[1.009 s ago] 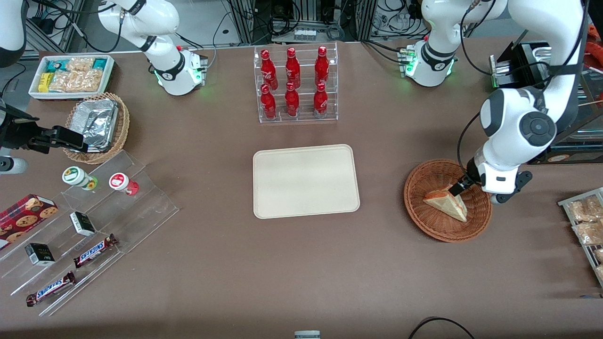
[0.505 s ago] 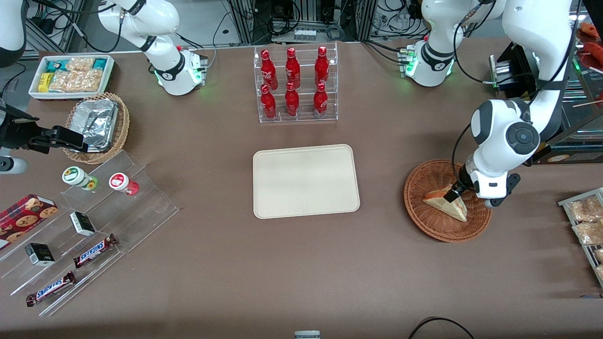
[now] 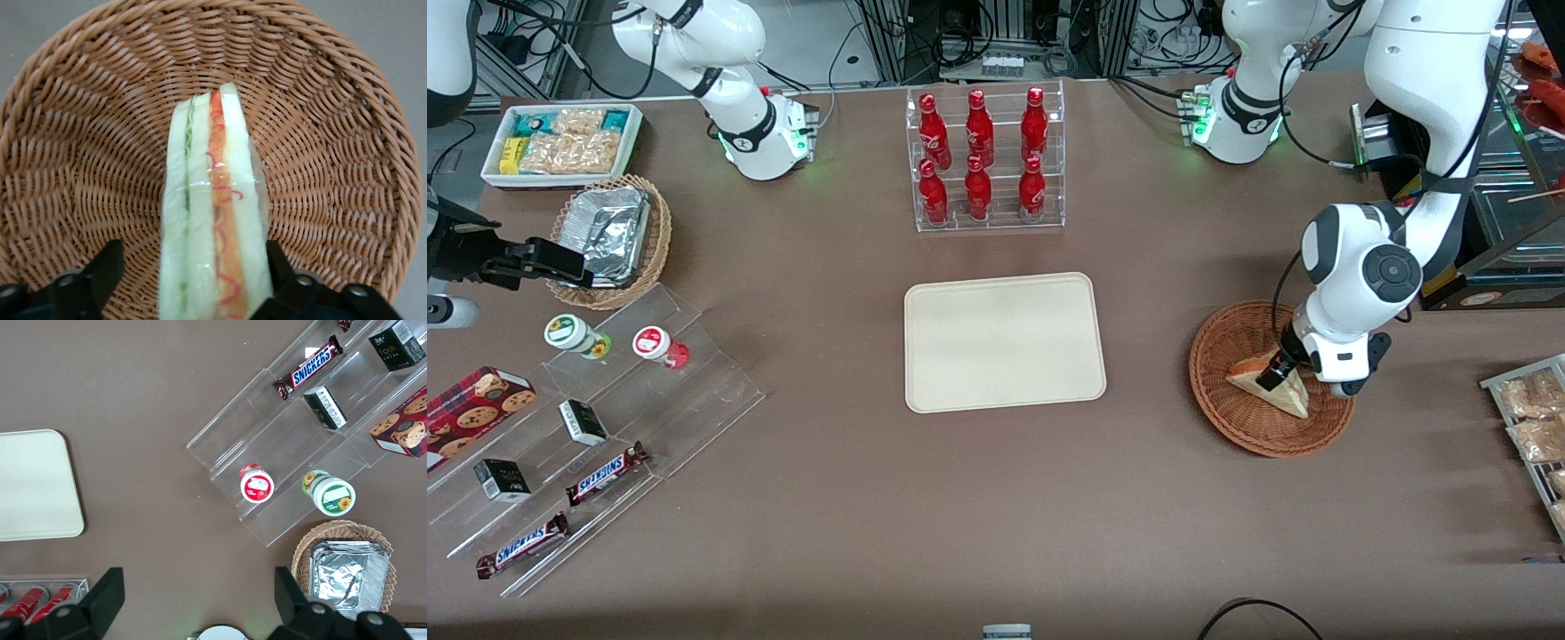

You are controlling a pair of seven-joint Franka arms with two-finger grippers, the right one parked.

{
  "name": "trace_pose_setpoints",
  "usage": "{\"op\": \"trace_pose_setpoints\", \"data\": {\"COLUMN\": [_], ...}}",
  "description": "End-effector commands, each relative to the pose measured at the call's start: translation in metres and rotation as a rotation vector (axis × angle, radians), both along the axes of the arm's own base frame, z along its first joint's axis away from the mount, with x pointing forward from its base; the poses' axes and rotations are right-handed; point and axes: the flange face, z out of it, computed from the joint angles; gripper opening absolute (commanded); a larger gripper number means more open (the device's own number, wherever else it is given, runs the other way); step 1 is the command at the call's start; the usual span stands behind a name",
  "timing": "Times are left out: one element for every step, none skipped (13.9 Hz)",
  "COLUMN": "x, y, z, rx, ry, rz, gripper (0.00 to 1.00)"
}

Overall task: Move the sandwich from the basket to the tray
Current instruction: 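Lower the left gripper and close it on the sandwich's crust edge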

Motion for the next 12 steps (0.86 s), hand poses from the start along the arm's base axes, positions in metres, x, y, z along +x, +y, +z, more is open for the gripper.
{"op": "trace_pose_setpoints", "data": {"x": [0.007,0.011,0.014,0.017,0.019,0.022,0.025,0.027,0.027,0.028,0.031,0.033], "y": [-0.005,-0.005,-0.007,-0.01,-0.014,-0.026,-0.035,-0.043,-0.055,-0.07,-0.085,-0.102], "z": [0.002,0.006,0.011,0.019,0.028,0.04,0.052,0.064,0.081,0.098,0.117,0.134], "rx": [-0.007,-0.007,-0.006,0.002,0.013,0.024,0.048,0.077,0.098,0.11,0.118,0.125], "ry": [-0.016,-0.027,-0.029,-0.012,0.019,0.033,0.045,0.059,0.078,0.09,0.104,0.118], "rz": [0.041,0.034,0.028,0.014,-0.003,-0.028,-0.061,-0.091,-0.12,-0.147,-0.184,-0.231], "gripper": [0.0,0.0,0.0,0.0,0.0,0.0,0.0,0.0,0.0,0.0,0.0,0.0]}}
